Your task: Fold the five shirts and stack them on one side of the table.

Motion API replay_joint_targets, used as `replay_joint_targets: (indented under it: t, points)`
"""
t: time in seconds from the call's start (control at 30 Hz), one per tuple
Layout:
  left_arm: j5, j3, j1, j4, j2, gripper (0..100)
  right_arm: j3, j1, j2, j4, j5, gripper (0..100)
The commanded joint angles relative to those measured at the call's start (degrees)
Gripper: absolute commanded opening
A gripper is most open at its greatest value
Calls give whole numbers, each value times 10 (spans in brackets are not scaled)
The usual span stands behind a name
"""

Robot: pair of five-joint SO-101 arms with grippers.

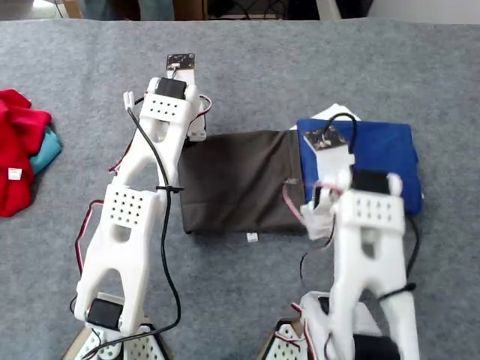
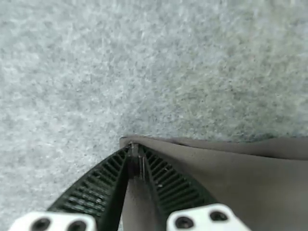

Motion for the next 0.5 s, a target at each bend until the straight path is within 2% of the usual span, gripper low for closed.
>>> replay_joint_targets:
  t: [0.0,0.13,0.3,0.47]
  points:
    - [-1,-21,-7,1,1,29,41,-62,-43,-115,-149,32]
    - [-1,-21,-6,2,1,29,79,-120,-15,-223,-235,148]
    - [-1,-21,-7,2,1,29,99,-124,33,-294,-348,324]
    - [-1,-21,-7,2,1,29,95,-124,85,-348,-396,312]
